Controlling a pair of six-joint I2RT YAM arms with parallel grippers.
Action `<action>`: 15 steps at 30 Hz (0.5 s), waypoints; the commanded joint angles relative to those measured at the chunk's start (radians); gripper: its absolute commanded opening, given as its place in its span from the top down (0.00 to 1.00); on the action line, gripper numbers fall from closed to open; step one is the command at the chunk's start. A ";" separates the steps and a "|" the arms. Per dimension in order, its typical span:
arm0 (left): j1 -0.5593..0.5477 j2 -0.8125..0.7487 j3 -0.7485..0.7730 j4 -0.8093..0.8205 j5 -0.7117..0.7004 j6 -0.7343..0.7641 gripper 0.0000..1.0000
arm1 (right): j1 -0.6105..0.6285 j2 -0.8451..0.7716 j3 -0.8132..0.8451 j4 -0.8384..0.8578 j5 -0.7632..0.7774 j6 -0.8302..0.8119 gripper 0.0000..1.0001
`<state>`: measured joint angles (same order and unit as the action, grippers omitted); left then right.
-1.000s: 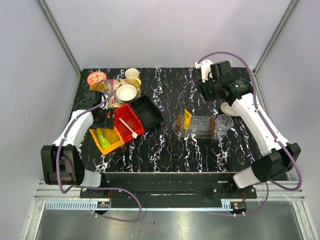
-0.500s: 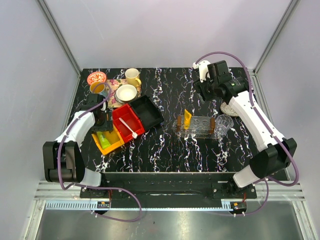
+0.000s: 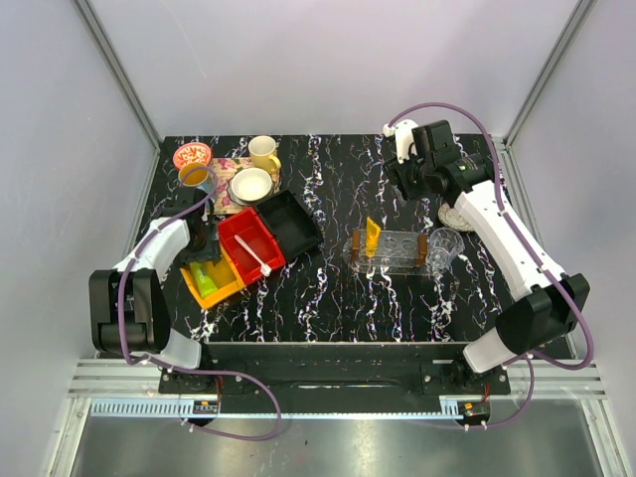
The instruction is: Prepare toiletry sets of a toothbrush and toothpaste on the tray
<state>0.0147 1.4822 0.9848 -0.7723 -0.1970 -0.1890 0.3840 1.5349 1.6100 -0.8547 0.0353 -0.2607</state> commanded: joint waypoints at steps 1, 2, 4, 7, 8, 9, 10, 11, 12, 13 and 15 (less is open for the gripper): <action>0.010 0.015 0.014 0.002 -0.042 -0.023 0.34 | -0.004 -0.002 -0.002 0.051 -0.006 0.011 0.39; 0.010 0.019 0.014 0.004 -0.042 -0.026 0.34 | -0.005 -0.002 -0.002 0.051 -0.005 0.009 0.39; 0.010 0.033 0.015 0.004 -0.041 -0.026 0.34 | -0.005 -0.002 -0.005 0.055 -0.006 0.011 0.39; 0.010 0.059 0.025 0.004 -0.036 -0.026 0.35 | -0.005 0.001 -0.007 0.057 -0.008 0.011 0.39; 0.010 0.064 0.031 0.004 -0.036 -0.027 0.36 | -0.005 0.004 -0.007 0.057 -0.006 0.011 0.39; 0.010 0.067 0.032 0.004 -0.038 -0.027 0.37 | -0.005 0.004 -0.005 0.057 -0.008 0.011 0.39; 0.010 0.076 0.035 0.005 -0.036 -0.027 0.37 | -0.005 0.004 -0.005 0.057 -0.008 0.012 0.39; 0.010 0.079 0.037 0.004 -0.039 -0.030 0.38 | -0.005 0.002 -0.005 0.059 -0.009 0.011 0.39; 0.010 0.081 0.037 0.010 -0.035 -0.029 0.39 | -0.005 0.002 -0.005 0.059 -0.009 0.011 0.39; 0.010 0.082 0.034 0.011 -0.036 -0.029 0.39 | -0.005 0.004 -0.005 0.059 -0.011 0.011 0.39; 0.010 0.084 0.025 0.024 -0.036 -0.026 0.41 | -0.005 0.002 -0.007 0.059 -0.011 0.011 0.39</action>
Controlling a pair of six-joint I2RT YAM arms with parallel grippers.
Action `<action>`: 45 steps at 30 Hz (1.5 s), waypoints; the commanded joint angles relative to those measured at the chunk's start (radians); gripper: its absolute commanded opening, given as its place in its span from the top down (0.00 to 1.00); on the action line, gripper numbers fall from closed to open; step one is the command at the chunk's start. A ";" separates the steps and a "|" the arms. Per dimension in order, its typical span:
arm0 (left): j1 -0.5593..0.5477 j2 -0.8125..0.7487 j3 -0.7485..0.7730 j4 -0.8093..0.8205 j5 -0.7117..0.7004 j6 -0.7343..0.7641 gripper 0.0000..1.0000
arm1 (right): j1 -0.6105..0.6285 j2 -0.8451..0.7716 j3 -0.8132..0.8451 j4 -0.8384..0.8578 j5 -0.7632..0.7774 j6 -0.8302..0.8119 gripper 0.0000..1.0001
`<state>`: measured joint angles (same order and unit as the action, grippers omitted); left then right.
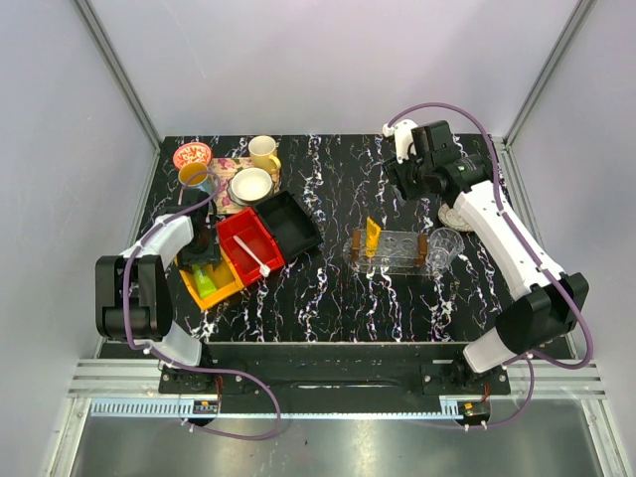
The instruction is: Prepare toiletry sets of a toothbrush and toothpaste on the tray
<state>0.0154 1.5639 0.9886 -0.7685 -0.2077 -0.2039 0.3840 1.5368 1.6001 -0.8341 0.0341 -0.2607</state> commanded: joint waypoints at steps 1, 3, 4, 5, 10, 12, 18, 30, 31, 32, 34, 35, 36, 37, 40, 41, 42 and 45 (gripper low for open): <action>0.009 0.007 0.022 0.018 -0.024 -0.012 0.41 | -0.005 0.000 0.003 0.038 -0.010 0.011 0.39; 0.009 0.019 0.024 0.020 -0.018 -0.009 0.41 | -0.004 0.002 0.001 0.038 -0.010 0.012 0.39; 0.009 0.022 0.025 0.021 -0.013 -0.009 0.41 | -0.004 0.000 0.001 0.039 -0.011 0.012 0.39; 0.009 0.025 0.024 0.024 -0.007 -0.006 0.41 | -0.005 0.002 0.001 0.039 -0.011 0.012 0.39; 0.009 0.033 0.021 0.041 0.013 0.000 0.42 | -0.005 0.000 0.001 0.039 -0.013 0.012 0.39; 0.009 0.038 0.024 0.046 0.014 0.000 0.42 | -0.005 -0.003 0.001 0.039 -0.016 0.014 0.39; 0.009 0.056 0.022 0.058 0.008 0.003 0.43 | -0.005 -0.006 -0.002 0.039 -0.017 0.015 0.39; 0.008 0.055 0.024 0.072 0.008 0.004 0.53 | -0.005 -0.015 -0.003 0.036 -0.013 0.014 0.39; 0.009 0.051 0.027 0.071 0.008 0.004 0.53 | -0.005 -0.014 -0.003 0.035 -0.014 0.015 0.39; 0.009 0.048 0.027 0.071 0.008 0.004 0.53 | -0.005 -0.014 -0.002 0.036 -0.014 0.014 0.39; 0.009 0.038 0.033 0.063 0.010 0.004 0.54 | -0.004 -0.010 0.000 0.035 -0.016 0.012 0.39; 0.009 0.035 0.033 0.061 0.011 0.003 0.55 | -0.005 -0.009 0.000 0.035 -0.017 0.012 0.39; 0.009 0.030 0.035 0.060 0.014 0.001 0.57 | -0.005 -0.006 0.001 0.036 -0.017 0.012 0.39; 0.008 0.022 0.038 0.057 0.014 0.001 0.58 | -0.004 -0.007 0.003 0.035 -0.016 0.014 0.39; 0.009 0.009 0.045 0.054 0.013 0.003 0.67 | -0.005 -0.006 0.006 0.033 -0.020 0.015 0.39; 0.009 0.004 0.047 0.052 0.014 0.003 0.70 | -0.005 -0.009 0.006 0.032 -0.019 0.014 0.39; 0.009 0.002 0.047 0.052 0.016 0.003 0.71 | -0.004 -0.007 0.007 0.032 -0.019 0.014 0.39; 0.009 -0.005 0.058 0.043 0.022 0.003 0.77 | -0.005 -0.015 0.004 0.027 -0.017 0.014 0.39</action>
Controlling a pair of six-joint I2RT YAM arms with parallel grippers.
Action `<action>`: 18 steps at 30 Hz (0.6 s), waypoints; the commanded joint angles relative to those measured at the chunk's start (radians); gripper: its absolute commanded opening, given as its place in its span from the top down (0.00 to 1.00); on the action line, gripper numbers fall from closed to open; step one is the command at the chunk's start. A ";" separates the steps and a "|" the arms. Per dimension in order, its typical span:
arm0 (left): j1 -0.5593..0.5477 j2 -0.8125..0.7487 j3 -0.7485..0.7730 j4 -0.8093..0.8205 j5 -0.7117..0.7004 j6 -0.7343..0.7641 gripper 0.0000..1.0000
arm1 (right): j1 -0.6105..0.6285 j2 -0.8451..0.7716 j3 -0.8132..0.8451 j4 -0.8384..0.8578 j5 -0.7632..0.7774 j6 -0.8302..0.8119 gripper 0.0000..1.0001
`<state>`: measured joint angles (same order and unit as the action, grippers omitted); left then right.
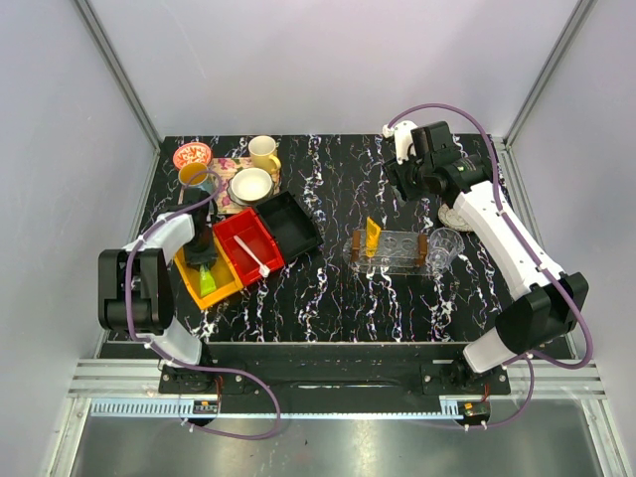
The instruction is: Prepare toiletry sets of a toothbrush and toothpaste on the tray
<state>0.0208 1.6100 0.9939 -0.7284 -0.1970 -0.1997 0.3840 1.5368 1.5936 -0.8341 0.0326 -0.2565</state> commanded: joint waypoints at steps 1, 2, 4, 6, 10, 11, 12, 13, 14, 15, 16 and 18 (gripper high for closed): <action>0.002 -0.055 0.060 0.000 0.013 -0.001 0.78 | -0.005 -0.017 0.011 0.029 -0.016 0.010 0.39; 0.004 -0.056 0.064 -0.009 0.014 -0.003 0.79 | -0.005 -0.020 0.009 0.027 -0.011 0.010 0.39; 0.005 -0.065 0.078 -0.016 0.019 -0.003 0.80 | -0.004 -0.023 0.006 0.026 -0.010 0.010 0.39; 0.007 -0.079 0.087 -0.031 0.025 -0.004 0.81 | -0.004 -0.026 0.005 0.023 -0.008 0.007 0.39; 0.007 -0.123 0.114 -0.066 0.036 -0.003 0.83 | -0.004 -0.035 0.006 0.020 -0.016 0.005 0.39; 0.007 -0.134 0.117 -0.083 0.039 0.000 0.83 | -0.005 -0.040 0.006 0.018 -0.017 0.006 0.39; 0.008 -0.157 0.121 -0.091 0.042 0.002 0.84 | -0.005 -0.041 0.008 0.018 -0.022 0.007 0.39; 0.007 -0.173 0.124 -0.095 0.044 0.009 0.86 | -0.005 -0.044 0.008 0.018 -0.028 0.007 0.39; 0.007 -0.188 0.126 -0.104 0.047 0.013 0.87 | -0.004 -0.044 0.009 0.015 -0.030 0.007 0.39; 0.007 -0.215 0.127 -0.109 0.059 0.017 0.89 | -0.005 -0.046 0.015 0.013 -0.031 0.005 0.39; 0.007 -0.229 0.132 -0.115 0.064 0.023 0.91 | -0.004 -0.047 0.019 0.010 -0.055 0.005 0.38; 0.007 -0.271 0.141 -0.138 0.090 0.028 0.91 | -0.005 -0.047 0.035 0.000 -0.075 0.006 0.38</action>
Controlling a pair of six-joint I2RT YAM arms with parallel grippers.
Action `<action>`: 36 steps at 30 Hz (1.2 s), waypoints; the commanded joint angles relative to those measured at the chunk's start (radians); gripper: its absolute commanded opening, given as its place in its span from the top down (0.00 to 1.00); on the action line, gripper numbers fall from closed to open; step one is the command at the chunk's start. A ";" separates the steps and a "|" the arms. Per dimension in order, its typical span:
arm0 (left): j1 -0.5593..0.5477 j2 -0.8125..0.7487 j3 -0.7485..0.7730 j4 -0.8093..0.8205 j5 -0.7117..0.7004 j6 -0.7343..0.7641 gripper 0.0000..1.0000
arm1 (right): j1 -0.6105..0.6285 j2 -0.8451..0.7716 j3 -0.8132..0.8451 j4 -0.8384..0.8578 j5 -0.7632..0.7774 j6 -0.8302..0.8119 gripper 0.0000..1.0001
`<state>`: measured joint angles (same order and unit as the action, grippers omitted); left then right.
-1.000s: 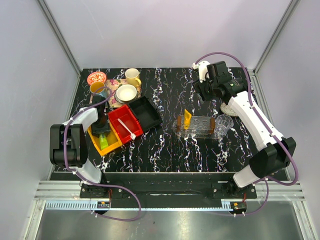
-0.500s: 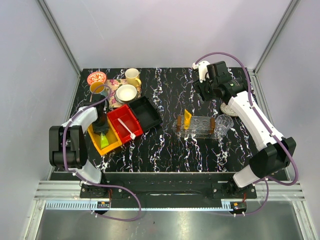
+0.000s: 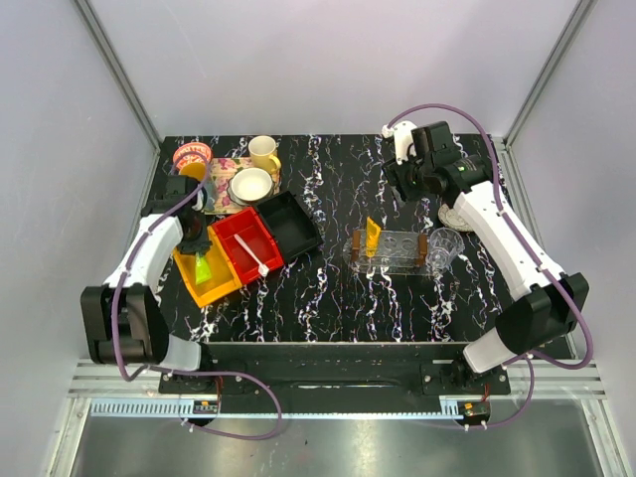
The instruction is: Prepare toiletry sets of a toothbrush and toothpaste on the tray
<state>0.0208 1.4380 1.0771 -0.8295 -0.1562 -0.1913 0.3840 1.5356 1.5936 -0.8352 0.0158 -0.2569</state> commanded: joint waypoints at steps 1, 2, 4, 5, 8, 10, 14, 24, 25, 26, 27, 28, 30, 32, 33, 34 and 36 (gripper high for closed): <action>0.005 -0.114 0.067 -0.043 0.058 0.018 0.91 | -0.005 -0.048 0.042 -0.004 -0.082 0.004 0.39; 0.005 -0.125 0.072 -0.055 0.079 0.018 0.92 | -0.005 -0.049 0.048 -0.007 -0.095 0.004 0.38; 0.007 -0.155 0.102 -0.065 0.099 0.012 0.93 | -0.005 -0.052 0.061 -0.007 -0.141 0.002 0.38; 0.007 -0.165 0.113 -0.072 0.110 0.007 0.94 | -0.004 -0.054 0.066 -0.013 -0.155 0.001 0.38; 0.007 -0.182 0.173 -0.085 0.174 -0.016 0.96 | -0.005 -0.048 0.097 -0.021 -0.221 0.004 0.38; 0.007 -0.180 0.231 -0.091 0.199 -0.040 0.98 | -0.005 -0.042 0.121 -0.025 -0.275 0.007 0.38; 0.007 -0.162 0.323 -0.100 0.288 -0.097 1.00 | -0.004 -0.023 0.166 -0.025 -0.338 0.013 0.39; 0.005 -0.068 0.509 -0.025 0.495 -0.312 1.00 | 0.075 -0.006 0.224 0.094 -0.450 0.027 0.39; 0.002 -0.065 0.511 -0.007 0.510 -0.351 1.00 | 0.107 -0.012 0.218 0.113 -0.445 0.024 0.39; 0.001 -0.064 0.511 0.035 0.541 -0.371 1.00 | 0.116 -0.011 0.218 0.139 -0.454 0.022 0.38; -0.001 -0.064 0.503 0.062 0.556 -0.393 1.00 | 0.125 -0.011 0.221 0.148 -0.467 0.028 0.37; -0.004 -0.064 0.495 0.113 0.570 -0.433 1.00 | 0.136 0.001 0.226 0.153 -0.487 0.034 0.37; -0.016 -0.071 0.468 0.164 0.593 -0.473 1.00 | 0.157 0.020 0.247 0.165 -0.516 0.057 0.35; -0.051 -0.076 0.446 0.233 0.595 -0.522 1.00 | 0.173 0.044 0.268 0.180 -0.556 0.083 0.34; -0.064 -0.083 0.428 0.251 0.592 -0.534 1.00 | 0.180 0.053 0.275 0.185 -0.574 0.109 0.33; -0.077 -0.087 0.419 0.288 0.584 -0.563 1.00 | 0.187 0.072 0.282 0.191 -0.582 0.122 0.31; -0.117 -0.090 0.397 0.314 0.563 -0.591 1.00 | 0.217 0.087 0.305 0.200 -0.593 0.149 0.30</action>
<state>-0.0357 1.3830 1.5078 -0.6868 0.3733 -0.6601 0.5625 1.5883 1.8370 -0.7071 -0.5079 -0.1825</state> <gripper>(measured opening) 0.220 0.690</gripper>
